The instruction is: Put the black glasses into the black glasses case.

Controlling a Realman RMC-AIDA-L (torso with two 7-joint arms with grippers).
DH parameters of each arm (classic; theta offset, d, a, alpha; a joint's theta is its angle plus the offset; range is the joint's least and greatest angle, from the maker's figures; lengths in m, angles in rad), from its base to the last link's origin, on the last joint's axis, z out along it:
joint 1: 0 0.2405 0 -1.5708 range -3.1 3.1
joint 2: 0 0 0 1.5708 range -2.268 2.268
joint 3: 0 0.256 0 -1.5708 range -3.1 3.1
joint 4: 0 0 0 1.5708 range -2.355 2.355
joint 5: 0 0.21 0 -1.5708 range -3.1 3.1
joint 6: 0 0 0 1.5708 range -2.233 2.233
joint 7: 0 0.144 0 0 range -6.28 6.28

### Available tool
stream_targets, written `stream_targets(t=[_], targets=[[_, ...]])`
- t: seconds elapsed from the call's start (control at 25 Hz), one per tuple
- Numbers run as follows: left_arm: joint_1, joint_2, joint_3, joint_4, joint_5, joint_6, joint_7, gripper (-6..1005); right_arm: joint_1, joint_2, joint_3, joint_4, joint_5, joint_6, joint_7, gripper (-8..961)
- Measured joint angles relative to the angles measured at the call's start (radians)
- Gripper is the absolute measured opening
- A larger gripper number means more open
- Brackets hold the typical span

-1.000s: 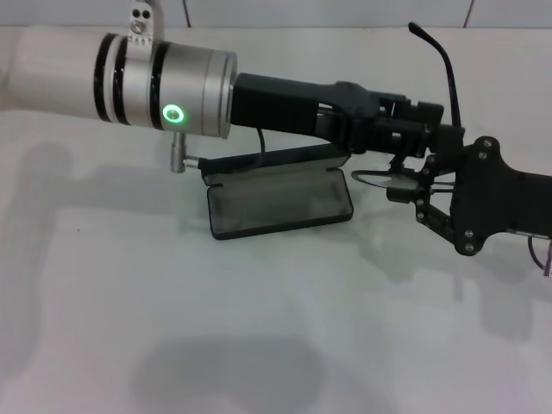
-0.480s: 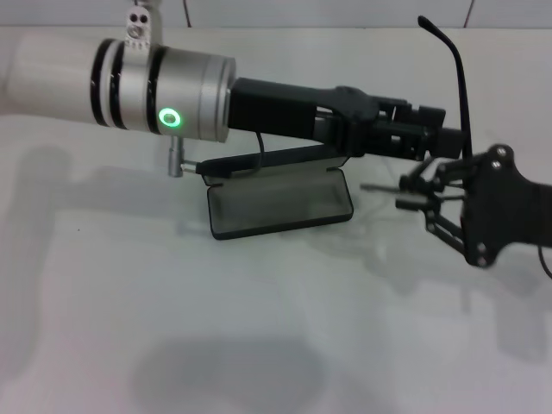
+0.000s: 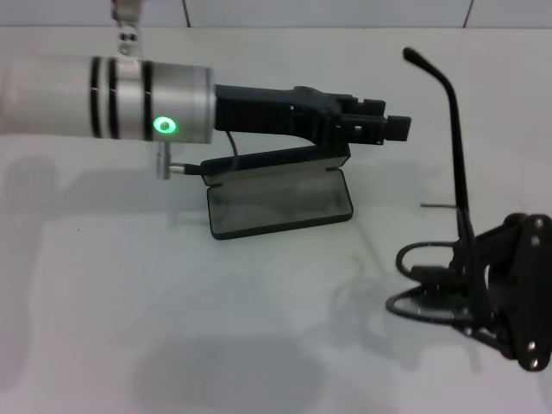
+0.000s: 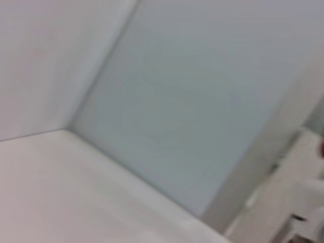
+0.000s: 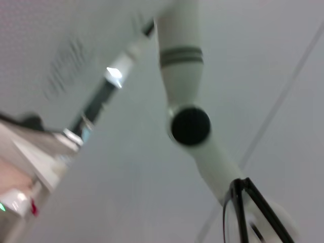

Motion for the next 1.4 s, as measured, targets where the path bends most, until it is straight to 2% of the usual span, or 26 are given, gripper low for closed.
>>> stream_targets(t=[0.12, 0.16, 0.36, 0.44, 0.72, 1.16, 1.4], targets=[[-0.008, -0.027, 0.003, 0.003, 0.002, -0.054, 0.043, 652, 0.029, 0.005, -0.012, 0.042, 0.005, -0.019, 0.007, 116], [-0.013, -0.031, 0.007, 0.003, -0.004, -0.062, 0.060, 652, 0.084, 0.008, -0.017, 0.127, 0.009, -0.015, 0.027, 116], [-0.017, -0.033, 0.041, 0.002, -0.085, -0.059, 0.135, 652, 0.240, 0.007, -0.011, 0.365, 0.010, 0.027, 0.098, 116], [-0.013, -0.033, 0.043, 0.002, -0.105, -0.038, 0.191, 652, 0.264, 0.006, -0.010, 0.402, 0.011, 0.056, 0.116, 116], [0.034, -0.033, 0.045, 0.007, -0.190, 0.088, 0.365, 652, 0.254, 0.005, -0.006, 0.406, 0.014, 0.105, 0.165, 116], [0.032, -0.029, 0.116, 0.011, -0.157, 0.100, 0.376, 652, 0.227, 0.002, 0.015, 0.397, 0.020, 0.142, 0.173, 116], [0.045, -0.029, 0.101, 0.011, -0.181, 0.097, 0.383, 652, 0.227, -0.002, 0.011, 0.397, 0.005, 0.151, 0.168, 115]])
